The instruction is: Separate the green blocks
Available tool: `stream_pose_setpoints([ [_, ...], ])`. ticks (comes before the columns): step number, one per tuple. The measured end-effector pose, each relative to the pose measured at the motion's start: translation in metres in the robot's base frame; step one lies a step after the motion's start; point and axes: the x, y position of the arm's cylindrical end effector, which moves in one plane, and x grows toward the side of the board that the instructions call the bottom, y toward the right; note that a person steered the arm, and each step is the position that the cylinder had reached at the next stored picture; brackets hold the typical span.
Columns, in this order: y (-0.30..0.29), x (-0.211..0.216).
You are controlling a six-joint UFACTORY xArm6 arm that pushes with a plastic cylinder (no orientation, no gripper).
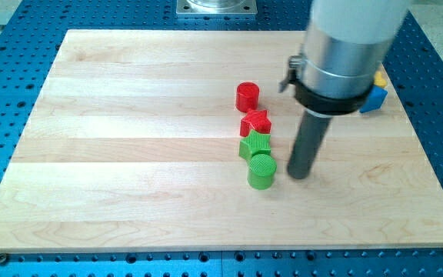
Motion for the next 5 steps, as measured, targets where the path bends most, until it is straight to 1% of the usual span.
stream_pose_setpoints([
  [1, -0.059, -0.004],
  [2, -0.068, -0.024],
  [3, -0.045, -0.015],
  [4, -0.022, -0.029],
  [5, -0.034, -0.064],
])
